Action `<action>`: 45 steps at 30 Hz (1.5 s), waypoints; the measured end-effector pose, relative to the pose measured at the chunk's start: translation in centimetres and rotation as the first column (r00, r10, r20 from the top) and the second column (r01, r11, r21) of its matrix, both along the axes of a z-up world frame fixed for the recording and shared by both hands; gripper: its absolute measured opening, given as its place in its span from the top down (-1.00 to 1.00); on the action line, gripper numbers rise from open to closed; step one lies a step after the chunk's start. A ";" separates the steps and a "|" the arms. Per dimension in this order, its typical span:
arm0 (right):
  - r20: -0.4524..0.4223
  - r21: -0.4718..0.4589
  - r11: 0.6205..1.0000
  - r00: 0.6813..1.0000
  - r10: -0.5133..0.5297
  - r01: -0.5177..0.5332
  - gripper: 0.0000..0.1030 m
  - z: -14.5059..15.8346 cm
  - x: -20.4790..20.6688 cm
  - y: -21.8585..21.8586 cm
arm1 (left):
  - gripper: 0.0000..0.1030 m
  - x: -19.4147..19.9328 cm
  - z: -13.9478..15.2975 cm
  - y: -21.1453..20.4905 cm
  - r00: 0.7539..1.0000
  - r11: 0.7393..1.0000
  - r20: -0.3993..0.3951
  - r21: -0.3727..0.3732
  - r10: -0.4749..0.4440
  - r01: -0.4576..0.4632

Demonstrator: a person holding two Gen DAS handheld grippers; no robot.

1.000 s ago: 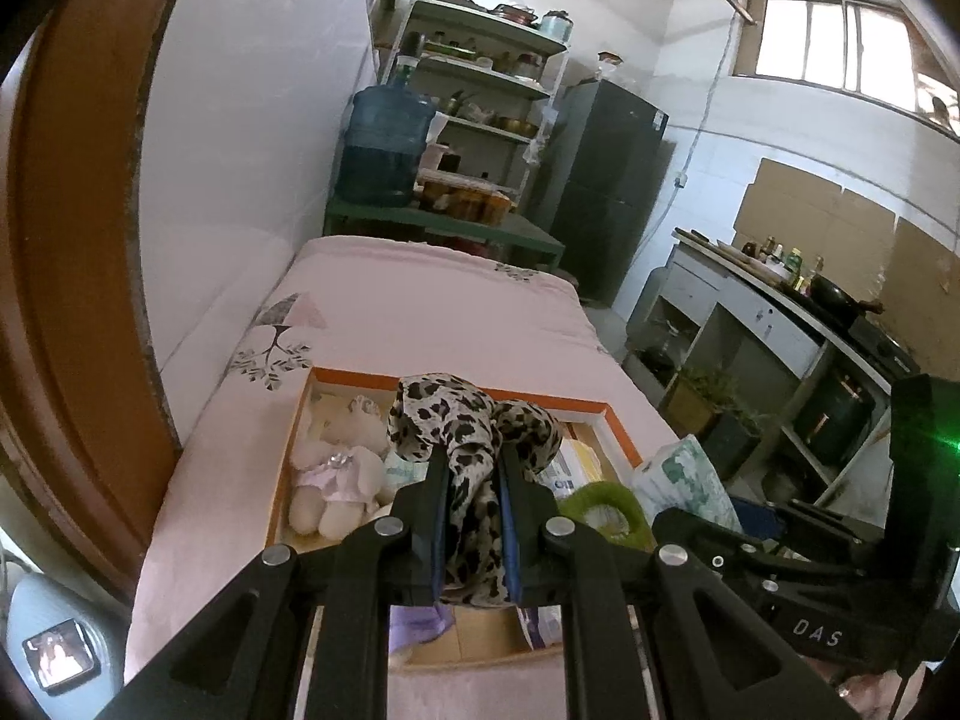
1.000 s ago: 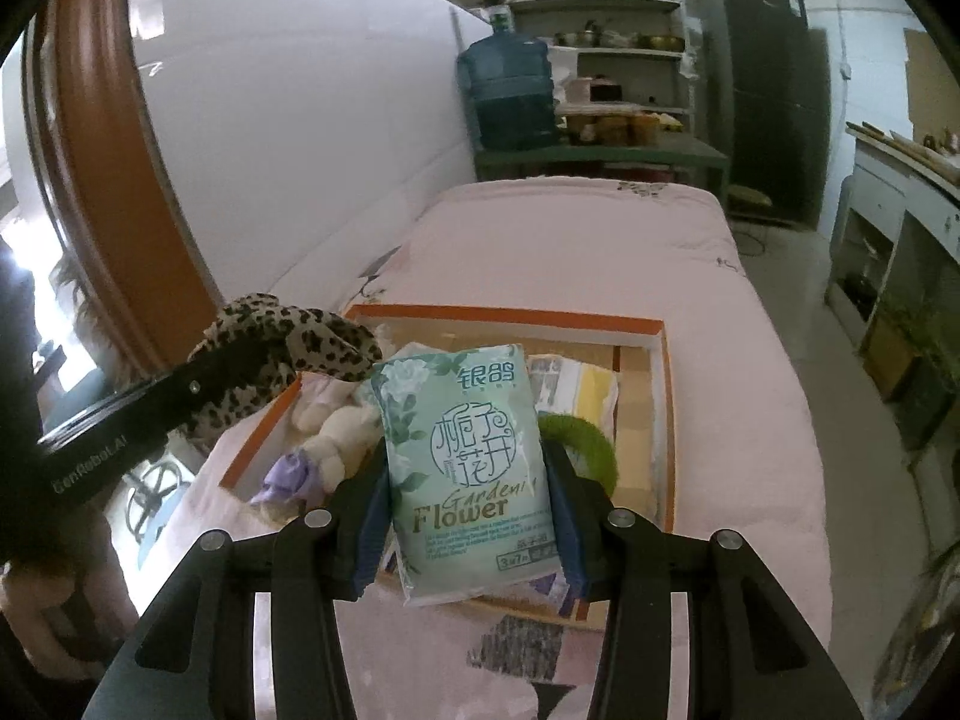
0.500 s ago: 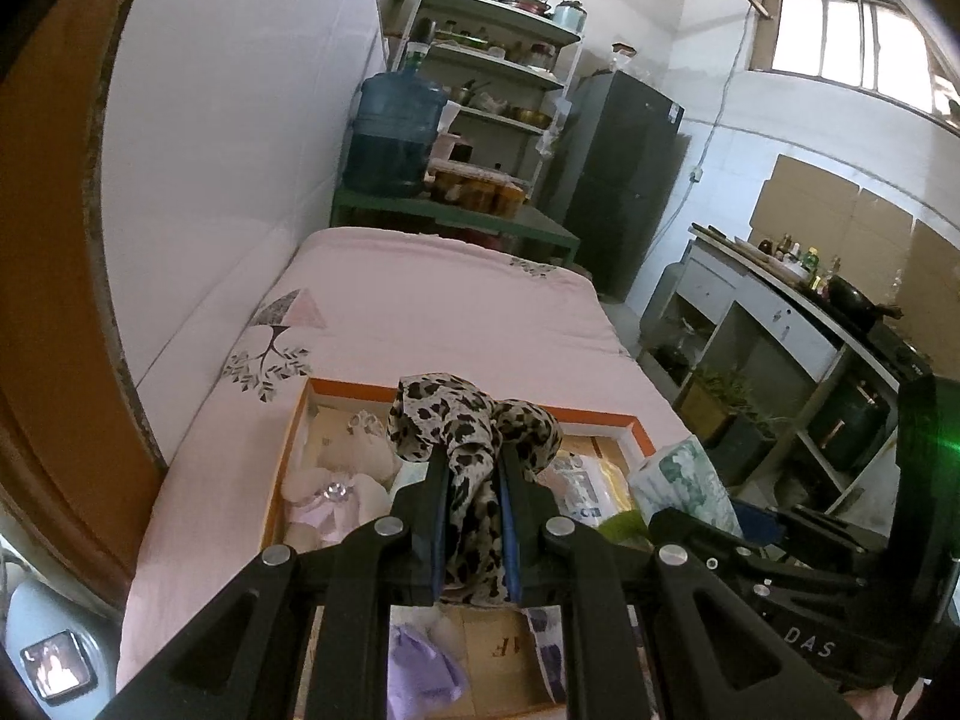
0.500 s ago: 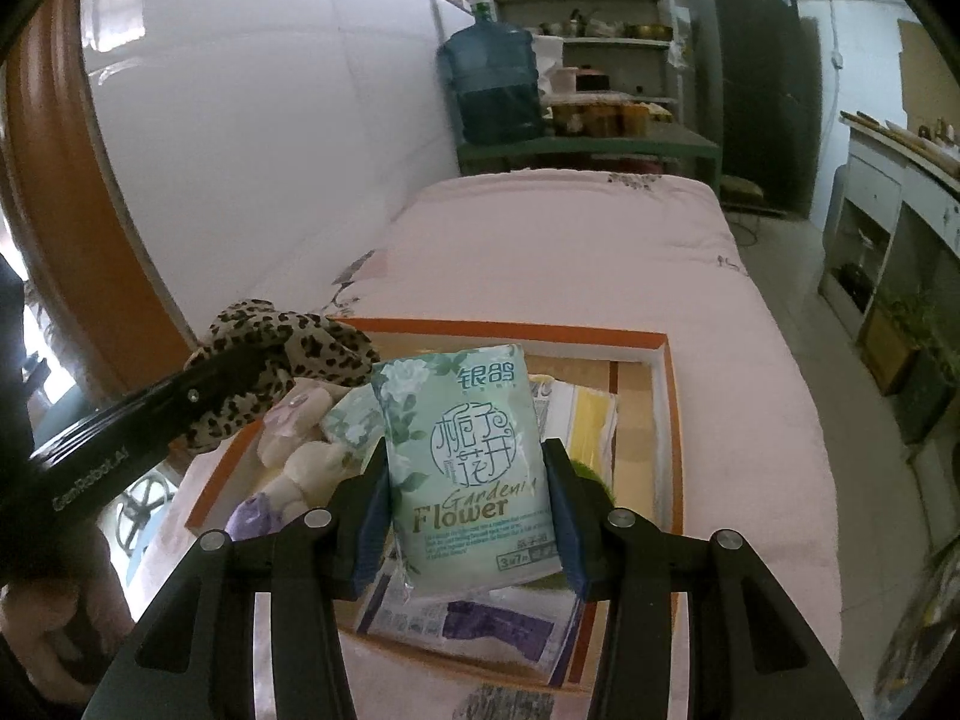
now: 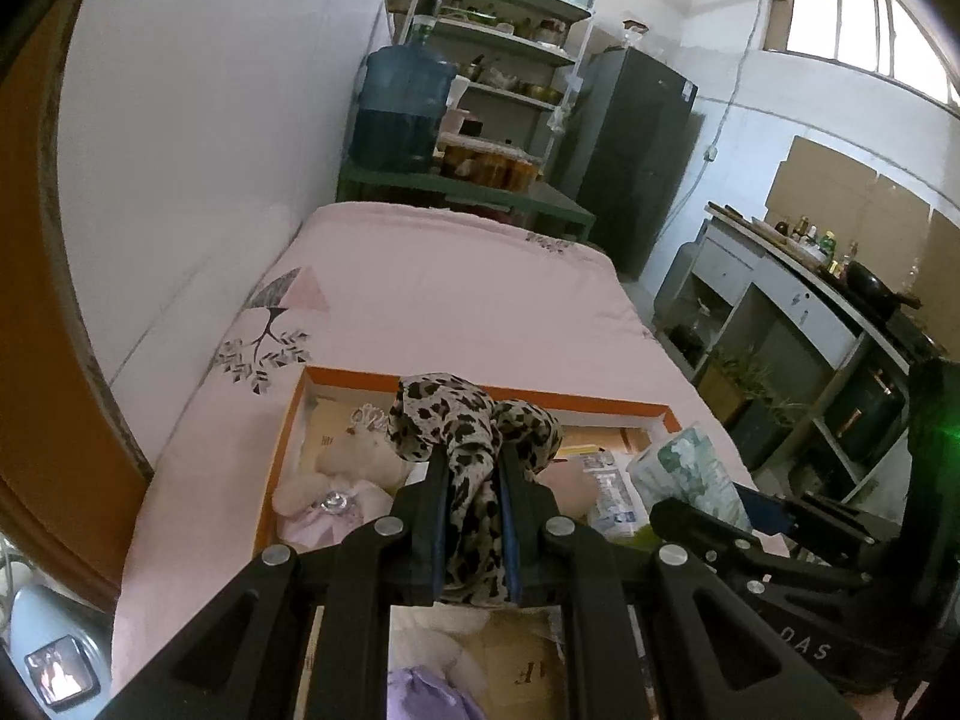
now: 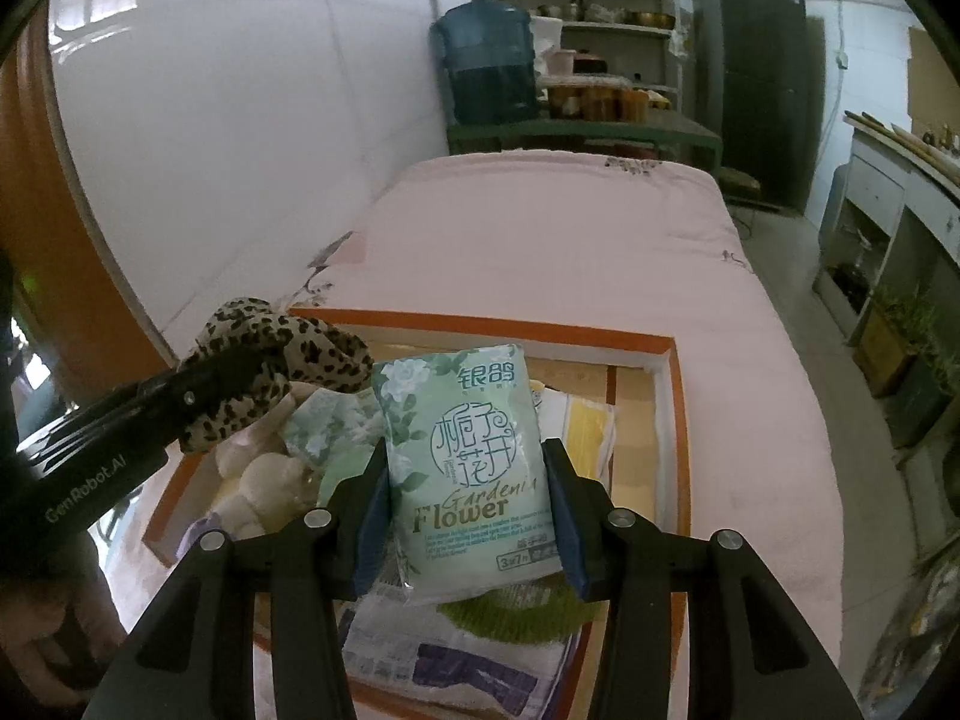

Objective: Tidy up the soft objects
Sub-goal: 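Carry the scrunchie with the left tool while the right tool carries the tissue packet over the box, then open the left tool to drop the scrunchie while the right tool releases the packet into the box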

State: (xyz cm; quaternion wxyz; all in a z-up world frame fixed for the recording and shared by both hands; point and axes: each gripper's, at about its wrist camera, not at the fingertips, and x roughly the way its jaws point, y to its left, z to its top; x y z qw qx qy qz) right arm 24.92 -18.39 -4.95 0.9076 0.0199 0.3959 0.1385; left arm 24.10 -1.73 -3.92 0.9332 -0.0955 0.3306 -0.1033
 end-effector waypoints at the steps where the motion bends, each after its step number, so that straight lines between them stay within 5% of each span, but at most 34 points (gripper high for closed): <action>1: -0.001 -0.002 1.000 1.000 0.001 -0.001 0.06 -0.1 0.2 -0.1 | 0.72 0.1 -0.1 0.0 1.000 1.000 -0.003 0.002 0.001 -0.001; 24: -0.021 -0.047 0.999 1.000 0.013 -0.014 0.04 -2.4 2.0 0.7 | 0.71 2.5 -4.2 -0.2 0.996 1.000 -0.093 0.010 -0.015 0.016; 31: -0.006 -0.037 0.999 1.000 0.013 -0.013 -0.03 -2.4 1.8 0.5 | 0.43 2.9 -5.5 -0.1 0.990 1.000 -0.136 -0.005 -0.030 0.030; 35: 0.003 -0.036 0.999 1.000 0.015 -0.015 -0.07 -2.2 1.6 0.5 | 0.04 2.6 -5.4 -0.2 0.992 0.999 -0.122 -0.008 -0.041 0.040; 39: 0.025 -0.036 0.999 0.999 0.020 -0.019 -0.29 -1.8 1.2 0.5 | -0.04 2.3 -5.3 -0.1 0.993 0.999 -0.112 -0.019 -0.046 0.044; 45: 0.034 -0.024 1.000 0.999 0.009 -0.008 -0.31 -1.4 0.8 0.2 | -0.05 1.6 -4.8 0.1 0.994 0.999 -0.105 -0.025 -0.040 0.038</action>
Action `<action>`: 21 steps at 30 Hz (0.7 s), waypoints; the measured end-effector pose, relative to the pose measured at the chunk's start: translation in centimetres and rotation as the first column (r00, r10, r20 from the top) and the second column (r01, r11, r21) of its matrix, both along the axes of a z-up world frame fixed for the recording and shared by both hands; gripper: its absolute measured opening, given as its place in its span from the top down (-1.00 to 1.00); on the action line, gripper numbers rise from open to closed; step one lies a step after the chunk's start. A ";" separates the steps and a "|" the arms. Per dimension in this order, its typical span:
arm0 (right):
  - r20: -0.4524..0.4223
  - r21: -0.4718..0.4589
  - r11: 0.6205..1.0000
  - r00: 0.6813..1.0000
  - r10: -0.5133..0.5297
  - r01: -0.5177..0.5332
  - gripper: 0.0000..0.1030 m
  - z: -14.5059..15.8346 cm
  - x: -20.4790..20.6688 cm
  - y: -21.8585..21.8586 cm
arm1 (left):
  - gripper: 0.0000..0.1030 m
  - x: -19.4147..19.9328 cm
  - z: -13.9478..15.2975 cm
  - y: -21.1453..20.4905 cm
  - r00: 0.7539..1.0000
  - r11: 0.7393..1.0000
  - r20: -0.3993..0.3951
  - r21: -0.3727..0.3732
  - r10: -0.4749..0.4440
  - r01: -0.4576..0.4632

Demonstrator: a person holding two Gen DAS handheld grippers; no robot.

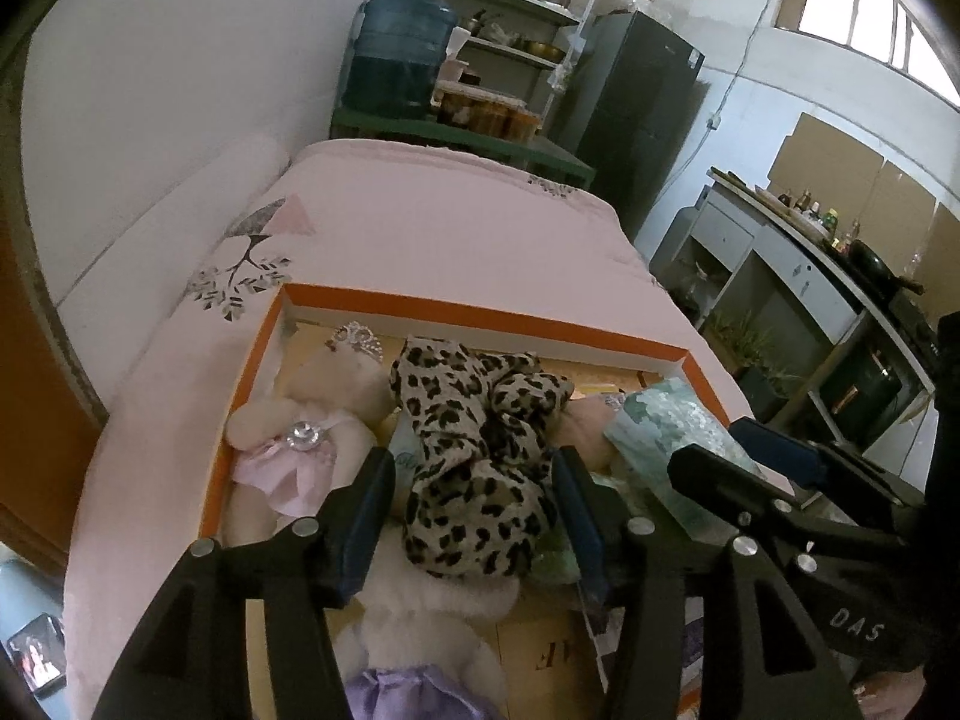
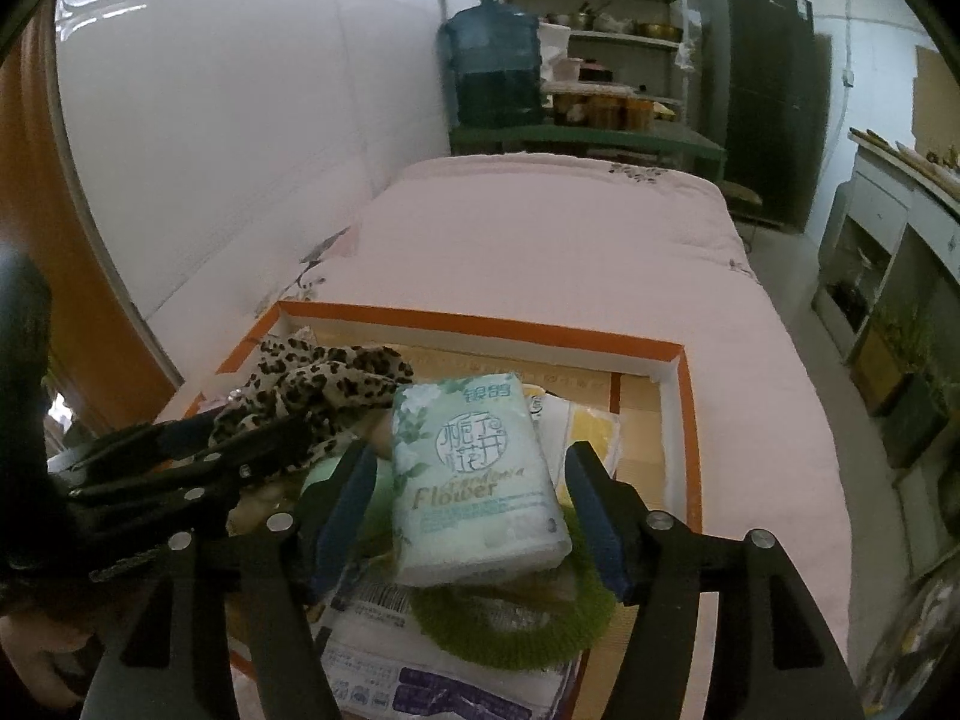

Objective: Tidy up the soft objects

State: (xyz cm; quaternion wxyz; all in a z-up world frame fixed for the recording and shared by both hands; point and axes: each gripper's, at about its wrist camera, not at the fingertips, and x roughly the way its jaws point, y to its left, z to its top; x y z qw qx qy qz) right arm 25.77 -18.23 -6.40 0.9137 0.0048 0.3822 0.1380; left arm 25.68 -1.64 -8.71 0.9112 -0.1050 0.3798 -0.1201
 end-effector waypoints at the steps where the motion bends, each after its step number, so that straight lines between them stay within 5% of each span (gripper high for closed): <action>1: 0.002 0.002 1.000 1.000 -0.004 0.004 -0.31 0.1 -0.1 -0.1 | -0.06 -0.1 0.1 0.0 1.000 1.000 0.004 0.001 0.001 -0.001; 8: 0.011 0.012 1.000 1.000 -0.013 0.013 -0.31 0.7 -0.8 -0.5 | -0.27 -1.0 1.0 0.3 1.000 1.000 0.024 0.000 0.006 -0.006; 18: 0.017 0.016 1.000 1.000 -0.023 0.023 -0.33 1.2 -2.0 -0.6 | -0.31 -2.8 2.3 0.6 0.998 1.000 0.061 0.003 0.006 -0.006; 21: 0.020 0.008 1.000 1.000 -0.023 0.023 -0.46 1.4 -2.5 -0.5 | -0.31 -3.5 2.7 0.6 0.997 1.000 0.071 0.003 0.005 -0.005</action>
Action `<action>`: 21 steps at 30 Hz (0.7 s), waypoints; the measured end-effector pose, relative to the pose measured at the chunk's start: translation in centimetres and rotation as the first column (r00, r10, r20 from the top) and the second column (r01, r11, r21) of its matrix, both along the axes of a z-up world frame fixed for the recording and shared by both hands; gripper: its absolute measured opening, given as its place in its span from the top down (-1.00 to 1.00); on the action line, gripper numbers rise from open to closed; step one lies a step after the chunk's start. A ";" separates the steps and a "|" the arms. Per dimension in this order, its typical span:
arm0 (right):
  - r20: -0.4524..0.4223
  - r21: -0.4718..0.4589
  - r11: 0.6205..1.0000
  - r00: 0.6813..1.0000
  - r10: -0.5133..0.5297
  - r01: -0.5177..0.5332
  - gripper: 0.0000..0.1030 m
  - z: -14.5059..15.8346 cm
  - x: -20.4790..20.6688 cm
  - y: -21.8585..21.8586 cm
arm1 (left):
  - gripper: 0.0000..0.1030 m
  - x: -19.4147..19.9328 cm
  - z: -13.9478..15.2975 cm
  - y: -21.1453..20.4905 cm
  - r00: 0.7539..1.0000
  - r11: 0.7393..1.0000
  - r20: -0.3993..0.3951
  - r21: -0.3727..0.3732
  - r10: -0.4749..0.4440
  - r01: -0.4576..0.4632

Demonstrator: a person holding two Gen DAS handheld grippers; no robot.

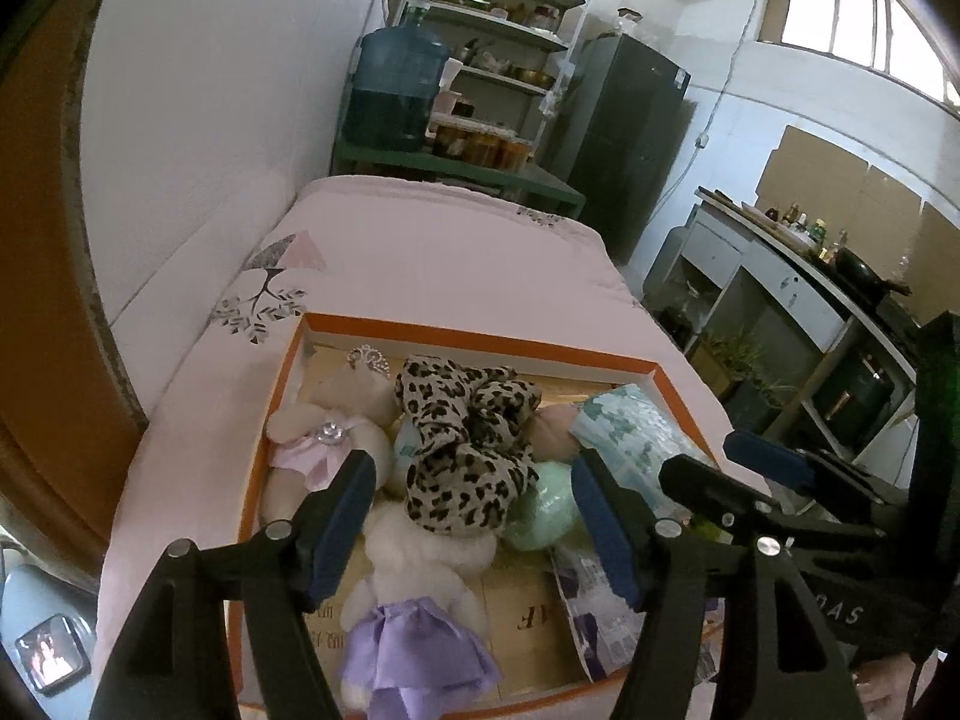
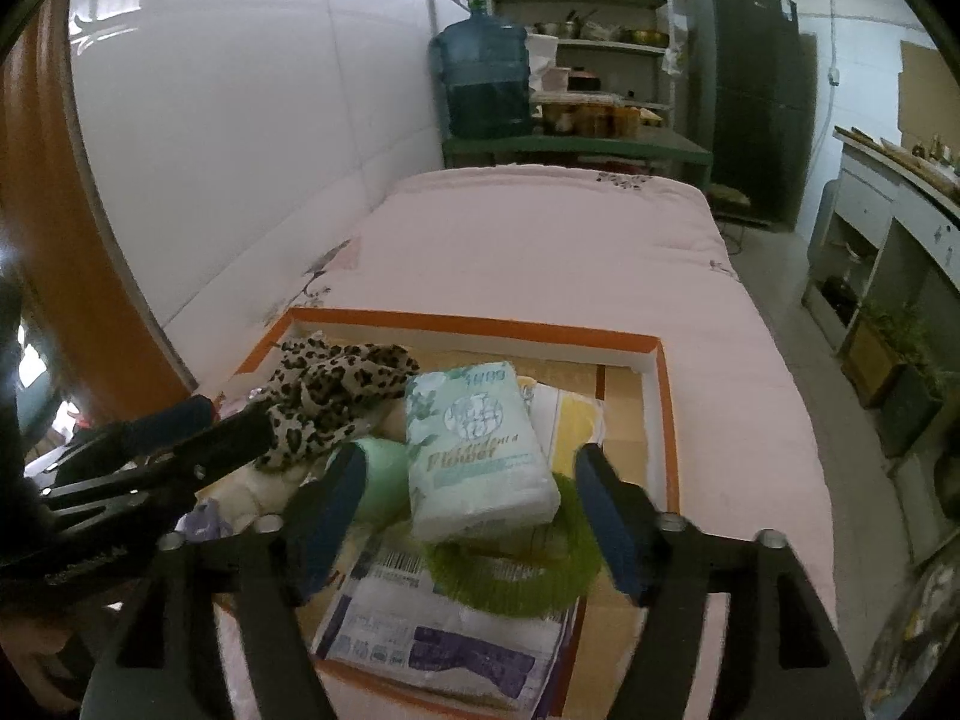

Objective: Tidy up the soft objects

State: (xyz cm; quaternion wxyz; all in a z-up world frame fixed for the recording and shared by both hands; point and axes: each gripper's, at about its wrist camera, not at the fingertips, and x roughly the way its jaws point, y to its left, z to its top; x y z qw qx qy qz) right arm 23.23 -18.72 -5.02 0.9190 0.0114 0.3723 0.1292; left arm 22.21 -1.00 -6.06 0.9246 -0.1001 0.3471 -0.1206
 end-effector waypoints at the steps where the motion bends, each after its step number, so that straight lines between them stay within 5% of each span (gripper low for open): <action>1: 0.004 -0.003 1.000 1.000 0.000 0.000 -0.47 0.0 -0.2 0.0 | -0.33 -0.2 0.1 0.0 1.000 1.000 0.004 0.001 -0.001 0.001; 21: 0.002 -0.005 0.996 0.996 -0.085 0.085 -0.49 1.1 -5.5 -1.0 | -0.45 -5.3 1.9 0.1 1.000 1.000 0.020 0.008 -0.001 0.001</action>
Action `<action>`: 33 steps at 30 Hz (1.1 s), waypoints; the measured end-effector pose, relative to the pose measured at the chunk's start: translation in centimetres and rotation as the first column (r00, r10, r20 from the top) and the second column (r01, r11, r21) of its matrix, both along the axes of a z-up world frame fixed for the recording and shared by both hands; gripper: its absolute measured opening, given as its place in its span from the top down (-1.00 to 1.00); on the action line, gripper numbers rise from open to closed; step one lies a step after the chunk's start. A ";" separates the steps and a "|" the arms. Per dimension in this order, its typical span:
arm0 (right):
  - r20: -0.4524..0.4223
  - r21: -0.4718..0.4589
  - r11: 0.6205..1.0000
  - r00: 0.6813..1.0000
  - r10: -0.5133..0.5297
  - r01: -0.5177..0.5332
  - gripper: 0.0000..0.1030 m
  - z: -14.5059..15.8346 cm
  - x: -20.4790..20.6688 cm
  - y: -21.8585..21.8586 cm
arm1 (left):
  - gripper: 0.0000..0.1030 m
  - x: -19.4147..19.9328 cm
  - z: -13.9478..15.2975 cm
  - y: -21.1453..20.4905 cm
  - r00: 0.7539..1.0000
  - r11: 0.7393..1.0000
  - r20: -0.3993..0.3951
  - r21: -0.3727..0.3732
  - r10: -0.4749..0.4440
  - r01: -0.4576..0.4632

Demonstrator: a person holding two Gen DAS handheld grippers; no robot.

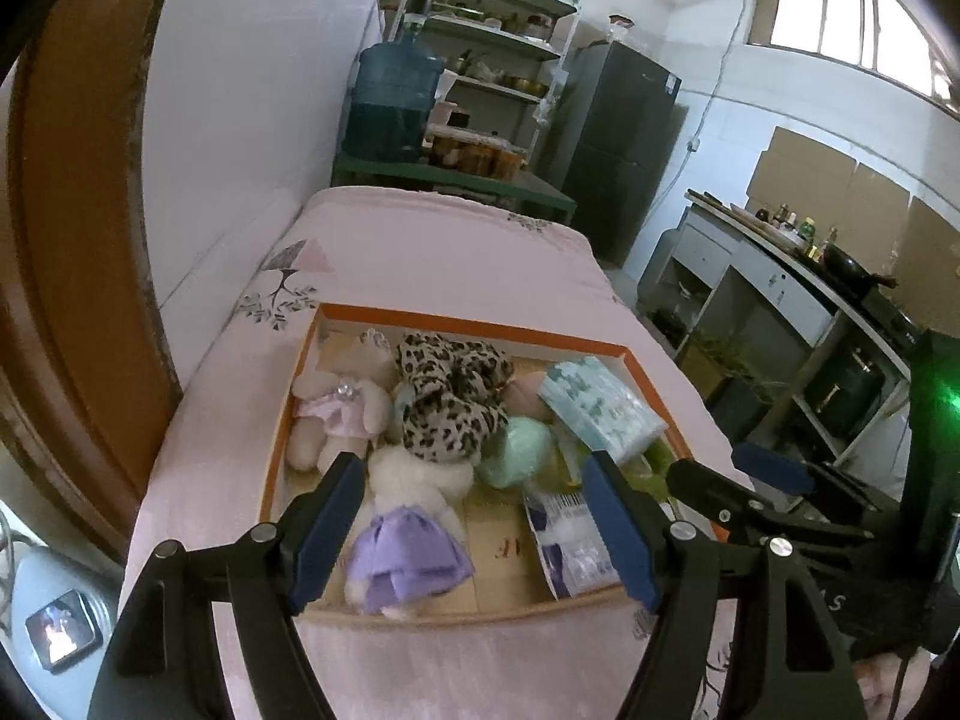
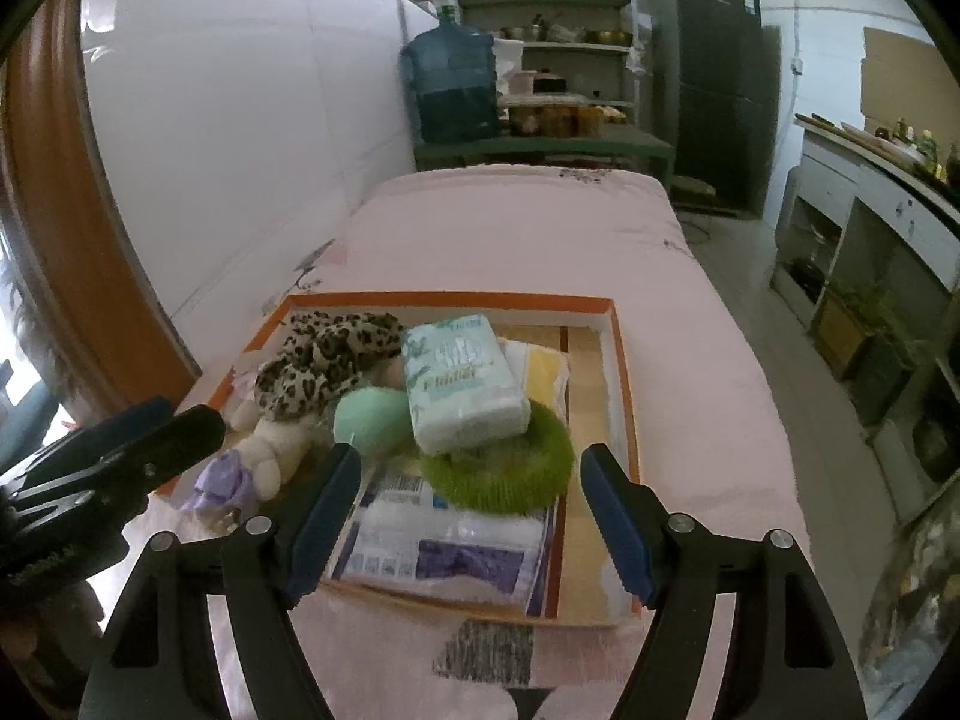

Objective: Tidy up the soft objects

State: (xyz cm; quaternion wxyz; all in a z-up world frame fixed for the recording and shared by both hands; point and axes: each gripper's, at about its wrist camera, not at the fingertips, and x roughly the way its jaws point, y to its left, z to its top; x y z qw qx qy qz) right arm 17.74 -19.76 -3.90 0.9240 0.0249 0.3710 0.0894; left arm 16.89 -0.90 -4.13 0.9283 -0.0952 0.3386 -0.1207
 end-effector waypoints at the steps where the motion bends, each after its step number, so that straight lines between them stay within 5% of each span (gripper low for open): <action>1: 0.003 -0.001 1.000 1.000 -0.004 0.004 -0.49 0.1 -0.3 0.0 | -0.45 -0.3 0.1 -0.1 1.000 1.000 0.003 0.003 -0.001 0.001; 11: 0.035 -0.022 0.999 0.999 -0.034 0.035 -0.49 1.1 -3.4 0.0 | -0.44 -4.5 2.1 -1.2 0.995 0.993 0.091 0.109 0.038 -0.048; 33: 0.157 -0.034 0.997 0.985 -0.070 0.076 -0.49 4.8 -12.0 1.1 | -0.44 -11.1 4.3 -0.9 0.985 0.990 0.141 0.087 0.101 -0.114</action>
